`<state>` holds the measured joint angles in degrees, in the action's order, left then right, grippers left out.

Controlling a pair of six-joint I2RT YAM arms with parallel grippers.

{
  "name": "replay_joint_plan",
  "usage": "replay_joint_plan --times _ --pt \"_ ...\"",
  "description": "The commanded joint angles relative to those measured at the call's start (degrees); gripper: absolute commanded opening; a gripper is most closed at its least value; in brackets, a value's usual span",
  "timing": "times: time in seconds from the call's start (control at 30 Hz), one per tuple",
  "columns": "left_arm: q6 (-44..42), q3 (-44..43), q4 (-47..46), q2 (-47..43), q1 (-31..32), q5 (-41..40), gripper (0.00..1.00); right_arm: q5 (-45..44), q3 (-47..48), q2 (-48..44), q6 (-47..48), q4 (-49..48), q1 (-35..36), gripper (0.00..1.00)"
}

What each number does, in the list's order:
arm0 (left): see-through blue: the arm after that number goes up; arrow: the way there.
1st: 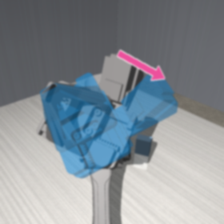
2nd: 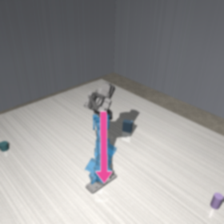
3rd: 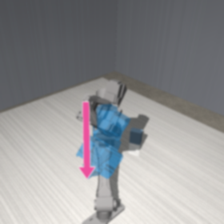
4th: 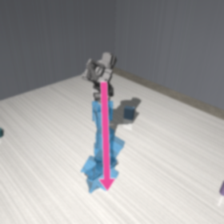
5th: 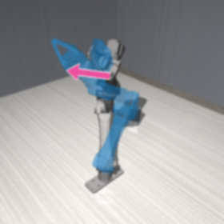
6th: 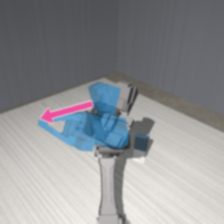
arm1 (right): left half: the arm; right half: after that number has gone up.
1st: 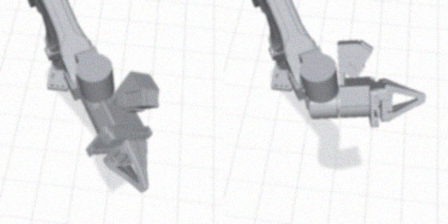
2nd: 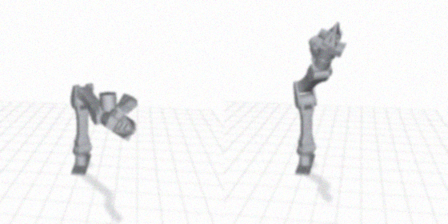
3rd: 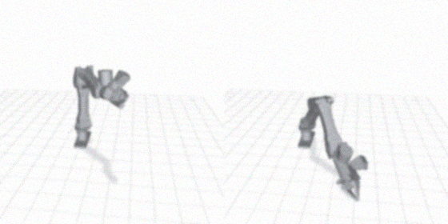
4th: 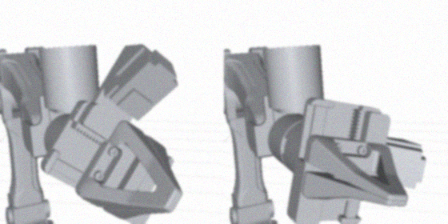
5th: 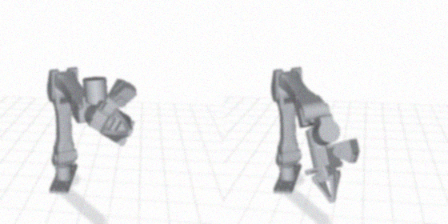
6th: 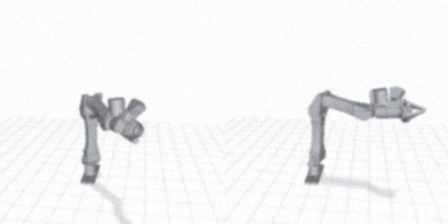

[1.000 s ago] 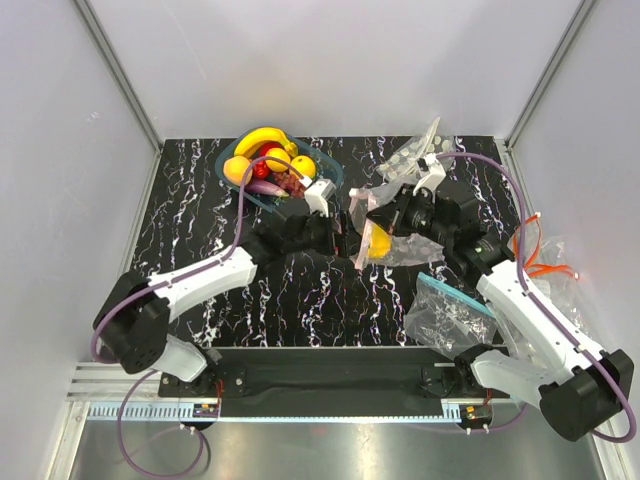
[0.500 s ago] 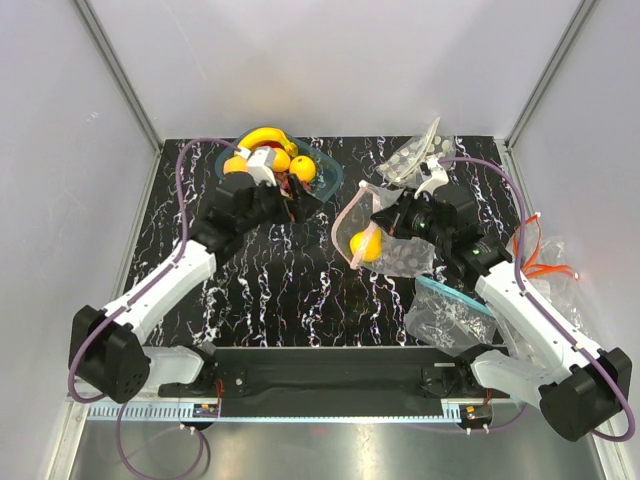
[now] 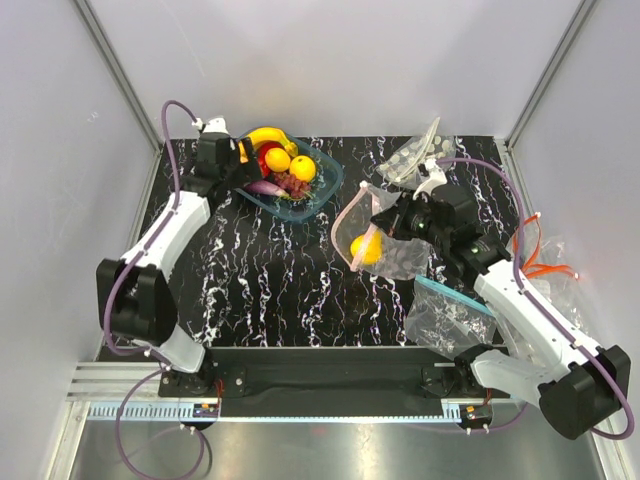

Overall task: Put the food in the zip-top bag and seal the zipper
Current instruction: Place the fake fruit in the zipper food storage bag, then pick up the fake fruit from the bin.

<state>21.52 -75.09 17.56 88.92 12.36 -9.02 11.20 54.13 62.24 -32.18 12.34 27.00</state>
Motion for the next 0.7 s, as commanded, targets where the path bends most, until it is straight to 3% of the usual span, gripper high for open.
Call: replay_joint_plan --times 0.0,0.3,0.47,0.67 --pt "-4.6 -7.7 2.8 7.3 -1.6 -6.4 0.99 0.7 3.1 0.9 0.9 -0.4 0.3 0.00" --pt "-8.7 -30.2 9.5 29.5 -4.4 -9.4 0.99 1.5 6.0 4.3 2.5 2.2 0.3 0.00" --pt "-9.1 -33.3 9.7 34.9 -5.0 -9.9 0.99 1.4 6.2 5.1 2.6 1.8 0.2 0.00" --pt "-9.0 -31.5 6.7 34.3 -5.7 -6.7 0.97 1.5 6.3 6.6 2.6 1.5 0.2 0.00"
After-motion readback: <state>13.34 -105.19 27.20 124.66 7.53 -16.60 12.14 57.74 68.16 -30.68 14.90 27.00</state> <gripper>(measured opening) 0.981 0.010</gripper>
